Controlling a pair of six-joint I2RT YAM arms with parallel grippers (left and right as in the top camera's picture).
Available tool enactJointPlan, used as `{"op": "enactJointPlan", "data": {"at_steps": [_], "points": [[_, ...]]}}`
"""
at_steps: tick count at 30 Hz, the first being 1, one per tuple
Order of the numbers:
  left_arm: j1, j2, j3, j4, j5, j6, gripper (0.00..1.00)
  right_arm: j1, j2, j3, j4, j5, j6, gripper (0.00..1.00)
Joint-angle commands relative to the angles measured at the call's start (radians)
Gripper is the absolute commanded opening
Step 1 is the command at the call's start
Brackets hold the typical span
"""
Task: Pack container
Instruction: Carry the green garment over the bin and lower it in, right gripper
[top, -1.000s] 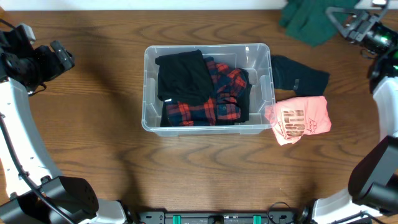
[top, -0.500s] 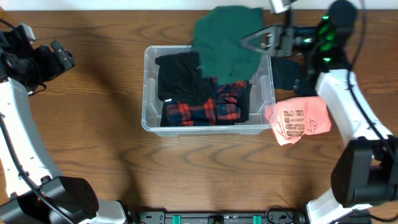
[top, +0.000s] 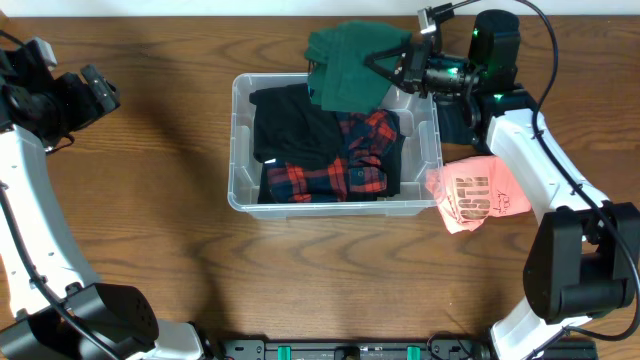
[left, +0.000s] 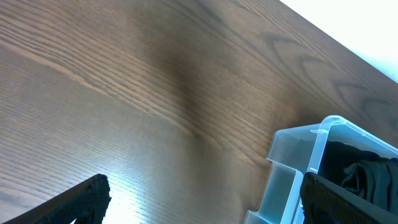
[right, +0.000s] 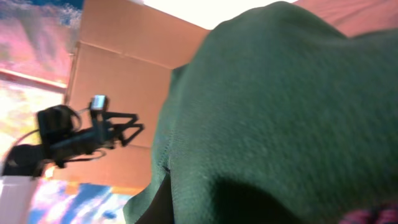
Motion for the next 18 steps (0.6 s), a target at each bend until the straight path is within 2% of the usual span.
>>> {"op": "enactJointPlan", "data": {"at_steps": [1,4,11,14,18], "points": [[0.003,0.000,-0.002,-0.001,-0.002,-0.006,0.98,0.009,-0.012,0.011,-0.071,0.054,-0.117,0.01],[0.003,0.000,-0.002,-0.001,-0.002,-0.006,0.98,0.014,-0.014,0.011,-0.160,0.136,-0.091,0.01],[0.003,0.000,-0.002,-0.001,-0.002,-0.006,0.98,0.079,-0.051,0.073,-0.098,0.154,-0.110,0.02],[0.003,0.000,-0.002,-0.001,-0.002,-0.006,0.98,0.117,-0.080,0.156,-0.229,0.238,-0.158,0.02],[0.003,0.000,-0.002,-0.001,-0.002,-0.006,0.98,0.197,-0.107,0.306,-0.547,0.571,-0.328,0.01]]}}
